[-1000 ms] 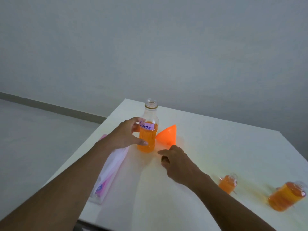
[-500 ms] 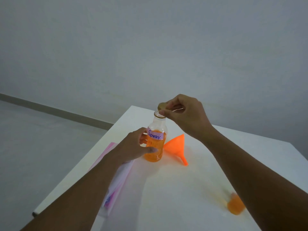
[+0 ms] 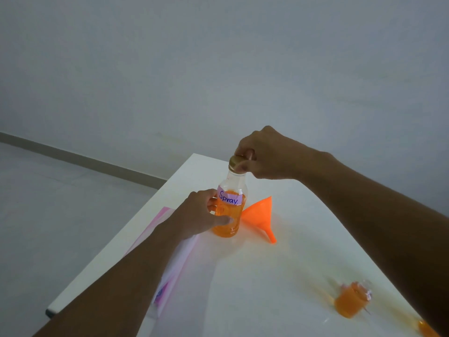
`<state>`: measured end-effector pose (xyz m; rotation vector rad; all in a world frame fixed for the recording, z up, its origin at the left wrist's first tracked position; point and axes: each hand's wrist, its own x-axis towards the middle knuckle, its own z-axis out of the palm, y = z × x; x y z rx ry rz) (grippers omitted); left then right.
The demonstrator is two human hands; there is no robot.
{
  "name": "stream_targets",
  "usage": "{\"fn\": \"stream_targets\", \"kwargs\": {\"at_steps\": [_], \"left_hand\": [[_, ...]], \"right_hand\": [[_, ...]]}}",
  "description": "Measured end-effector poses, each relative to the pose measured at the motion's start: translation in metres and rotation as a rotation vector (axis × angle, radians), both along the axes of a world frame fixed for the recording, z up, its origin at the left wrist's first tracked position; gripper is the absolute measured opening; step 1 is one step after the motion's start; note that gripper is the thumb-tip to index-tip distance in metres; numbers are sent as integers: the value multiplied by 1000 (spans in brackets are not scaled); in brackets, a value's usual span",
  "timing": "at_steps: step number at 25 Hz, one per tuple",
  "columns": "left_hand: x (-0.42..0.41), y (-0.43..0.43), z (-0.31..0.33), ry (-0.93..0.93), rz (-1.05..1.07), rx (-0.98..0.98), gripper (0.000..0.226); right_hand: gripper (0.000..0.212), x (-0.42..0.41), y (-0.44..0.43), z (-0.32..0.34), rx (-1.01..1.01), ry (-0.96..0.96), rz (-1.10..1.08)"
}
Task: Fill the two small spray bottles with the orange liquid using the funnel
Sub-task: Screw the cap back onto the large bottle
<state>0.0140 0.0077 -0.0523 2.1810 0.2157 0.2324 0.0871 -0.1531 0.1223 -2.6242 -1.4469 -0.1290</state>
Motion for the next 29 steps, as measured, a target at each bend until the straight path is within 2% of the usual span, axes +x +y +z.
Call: {"fn": "stream_targets", "kwargs": {"at_steps": [2,3,4,6,9,12,15,21,26,29], "left_hand": [[0,0,0,-1,0,-15,81],[0,0,-1,0,4,-14,83],[0,0,-1,-2,6,-8,83],[1,1,-2,-3,6,-2,83],[2,1,-2,10,3,6,87],[2,1,-2,18,4,9,87],[1,1,-1,21,5,18,86],[2,1,-2,22,-2,7,87],[3,1,-3,3,-2,14,73],[3,2,-2,3,-12,11,73]], "right_hand": [[64,4,5,-3,-60,-78,-108],[76,3,5,-3,-93,-108,-155],[78,3,4,-4,-93,-103,-172],[66,4,-2,0,-44,20,-137],[49,5,-11,9,17,166,43],[49,7,-8,1,18,74,79],[38,10,0,-3,22,14,54],[45,10,2,3,-10,57,121],[16,7,9,-9,32,23,53],[24,8,16,-17,51,-23,11]]}}
